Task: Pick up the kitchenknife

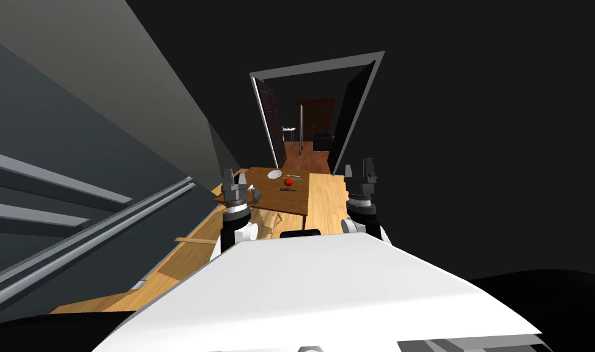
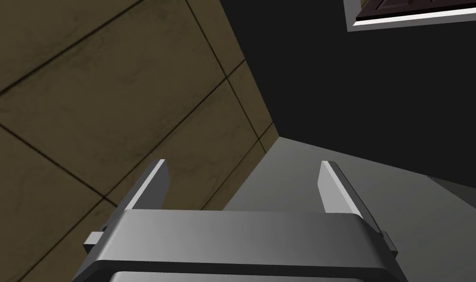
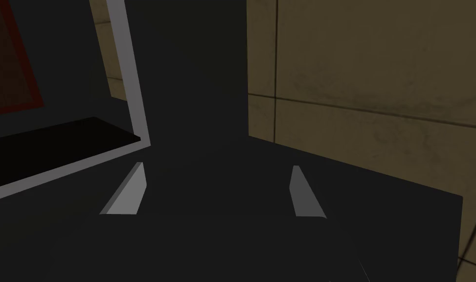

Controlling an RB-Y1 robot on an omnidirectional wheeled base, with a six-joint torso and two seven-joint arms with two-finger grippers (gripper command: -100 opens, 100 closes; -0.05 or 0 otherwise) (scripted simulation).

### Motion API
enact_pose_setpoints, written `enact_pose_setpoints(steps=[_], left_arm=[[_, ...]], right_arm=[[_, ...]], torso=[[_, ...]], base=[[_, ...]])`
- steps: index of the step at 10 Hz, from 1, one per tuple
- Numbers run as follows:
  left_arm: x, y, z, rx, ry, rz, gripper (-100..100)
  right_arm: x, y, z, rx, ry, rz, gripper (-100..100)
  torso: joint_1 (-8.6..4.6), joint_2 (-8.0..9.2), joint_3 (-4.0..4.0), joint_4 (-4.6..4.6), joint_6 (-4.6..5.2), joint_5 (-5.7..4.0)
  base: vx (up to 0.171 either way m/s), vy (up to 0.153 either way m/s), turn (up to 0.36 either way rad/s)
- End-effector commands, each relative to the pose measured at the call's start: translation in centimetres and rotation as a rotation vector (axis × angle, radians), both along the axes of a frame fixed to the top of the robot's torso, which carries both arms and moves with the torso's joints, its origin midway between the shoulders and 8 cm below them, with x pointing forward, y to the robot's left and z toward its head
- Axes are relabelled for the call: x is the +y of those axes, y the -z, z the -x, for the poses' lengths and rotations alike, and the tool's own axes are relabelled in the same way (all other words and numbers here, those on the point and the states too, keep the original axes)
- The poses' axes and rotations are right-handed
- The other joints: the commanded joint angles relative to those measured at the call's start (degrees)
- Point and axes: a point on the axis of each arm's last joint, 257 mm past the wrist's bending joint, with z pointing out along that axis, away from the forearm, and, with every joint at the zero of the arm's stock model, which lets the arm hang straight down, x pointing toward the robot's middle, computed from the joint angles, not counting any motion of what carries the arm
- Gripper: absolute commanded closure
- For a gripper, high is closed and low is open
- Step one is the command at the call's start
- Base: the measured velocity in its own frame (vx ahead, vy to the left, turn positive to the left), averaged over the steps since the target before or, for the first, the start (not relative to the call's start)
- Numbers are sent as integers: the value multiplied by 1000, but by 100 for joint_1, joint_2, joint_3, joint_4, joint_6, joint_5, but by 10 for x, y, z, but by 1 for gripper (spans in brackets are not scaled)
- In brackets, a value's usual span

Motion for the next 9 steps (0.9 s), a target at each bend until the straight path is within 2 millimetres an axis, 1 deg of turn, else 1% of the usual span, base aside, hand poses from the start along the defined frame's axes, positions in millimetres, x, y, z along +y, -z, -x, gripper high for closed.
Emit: enact_pose_setpoints(steps=[1, 2, 3, 6, 9], left_arm=[[0, 8, -9, 33, 7, -27, -100], [1, 13, -15, 53, 8, -38, -100], [5, 26, -30, 101, 3, -57, -100], [14, 52, -59, 195, -15, -75, -100], [26, 82, -91, 304, -40, -85, -100]], right_arm=[[0, 0, 0, 0, 0, 0, 0], [0, 0, 0, 0, 0, 0, 0], [0, 0, 0, 0, 0, 0, 0], [0, 0, 0, 0, 0, 0, 0], [0, 0, 0, 0, 0, 0, 0]], torso=[[0, 0, 0, 0, 0, 0], [-15, 1, 0, 0, 0, -3], [-33, 3, 2, 0, 1, -7], [-89, 3, 1, 0, 1, -20], [-76, 0, 0, 0, 1, -18]], base=[[-4, -52, 7], [-16, -102, 13], [-13, -181, 25], [-15, -224, 24], [-6, -210, 24]])
